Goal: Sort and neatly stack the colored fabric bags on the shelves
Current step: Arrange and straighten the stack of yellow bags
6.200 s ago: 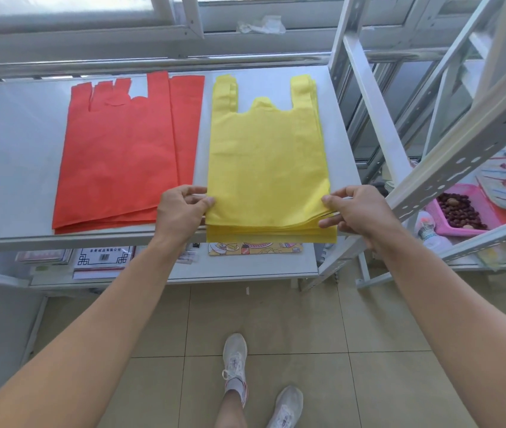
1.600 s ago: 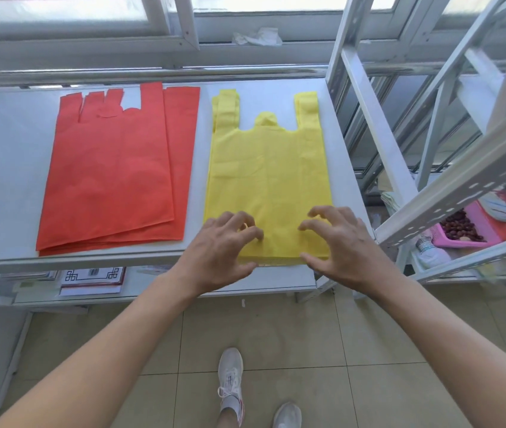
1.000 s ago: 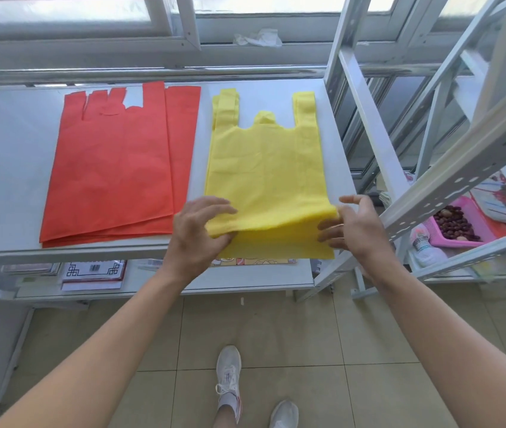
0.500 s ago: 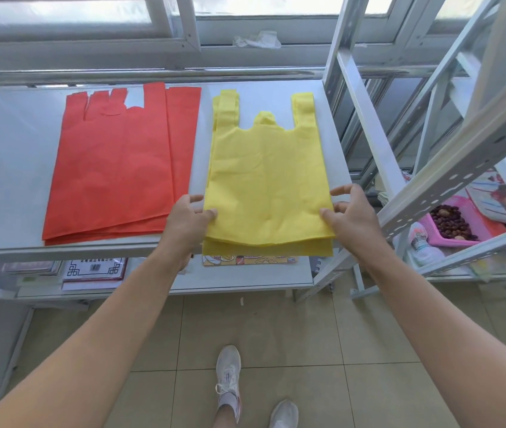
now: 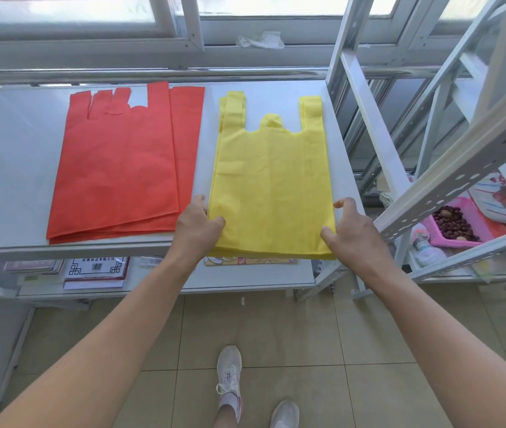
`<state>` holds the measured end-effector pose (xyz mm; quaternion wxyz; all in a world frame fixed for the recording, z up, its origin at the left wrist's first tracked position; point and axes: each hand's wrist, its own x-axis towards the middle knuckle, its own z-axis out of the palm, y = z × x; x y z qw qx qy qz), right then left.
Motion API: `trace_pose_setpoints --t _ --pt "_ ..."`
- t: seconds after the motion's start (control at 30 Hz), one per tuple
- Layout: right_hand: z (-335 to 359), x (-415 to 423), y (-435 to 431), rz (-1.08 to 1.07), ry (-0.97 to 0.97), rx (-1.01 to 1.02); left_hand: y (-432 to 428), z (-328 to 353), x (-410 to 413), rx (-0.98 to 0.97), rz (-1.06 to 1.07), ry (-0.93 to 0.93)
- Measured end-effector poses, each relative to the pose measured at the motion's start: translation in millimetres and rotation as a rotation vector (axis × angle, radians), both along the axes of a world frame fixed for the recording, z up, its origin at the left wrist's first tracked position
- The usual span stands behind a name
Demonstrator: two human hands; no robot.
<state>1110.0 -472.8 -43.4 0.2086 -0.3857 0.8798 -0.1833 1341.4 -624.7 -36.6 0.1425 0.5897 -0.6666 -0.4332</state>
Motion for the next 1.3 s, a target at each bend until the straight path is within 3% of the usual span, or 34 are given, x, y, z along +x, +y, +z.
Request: trace_pose_setpoints --t 0.1,0.17,0.37,0.43,0.53,0.63,0.73,0.83,0.9,1.03,1.17,1.3 --pt "7.2 5.0 2.9 0.047 0.207 0.228 7.6 -9.0 -2.8 -0.187 -0.047 -0.193" --pt "7.7 6.2 3.8 0.063 0.206 0.269 16.2 -12.2 -5.6 -0.254 -0.094 -0.256" --pt "7.1 2.3 0.2 -0.16 -0.199 0.027 44.2 -13.9 -13.1 -0.331 -0.325 -0.606" --pt "9.1 -0.2 -7.6 -0.264 -0.35 -0.034 47.5 -16.6 -10.8 -0.315 -0.397 -0.677" --pt "11.7 -1.5 -22.5 -0.359 -0.56 -0.113 47.7 -22.6 -3.0 -0.447 -0.498 -0.747" --pt "7.9 -3.8 -30.8 -0.353 -0.647 -0.11 34.0 -33.6 6.7 -0.532 -0.367 -0.451" --pt "2.0 -7.5 -26.4 -0.332 -0.66 -0.114 20.6 -35.2 18.9 -0.43 -0.089 0.012" --pt "-4.2 -11.6 -17.9 -0.322 -0.671 -0.134 15.5 -19.8 18.7 -0.081 0.18 0.315" --pt "-5.2 -12.6 -12.7 -0.309 -0.697 -0.153 13.9 -14.3 17.2 0.184 0.224 0.468" --pt "-0.5 -10.6 -4.0 -0.29 -0.82 -0.158 10.9 -8.0 12.5 0.319 0.099 0.335" --pt "1.0 -6.8 1.2 -0.239 -0.837 -0.116 15.7 -9.6 3.1 0.418 -0.016 0.362" --pt "-1.4 -8.4 10.1 -0.231 -0.883 -0.123 21.3 -11.5 5.5 0.357 -0.036 0.328"
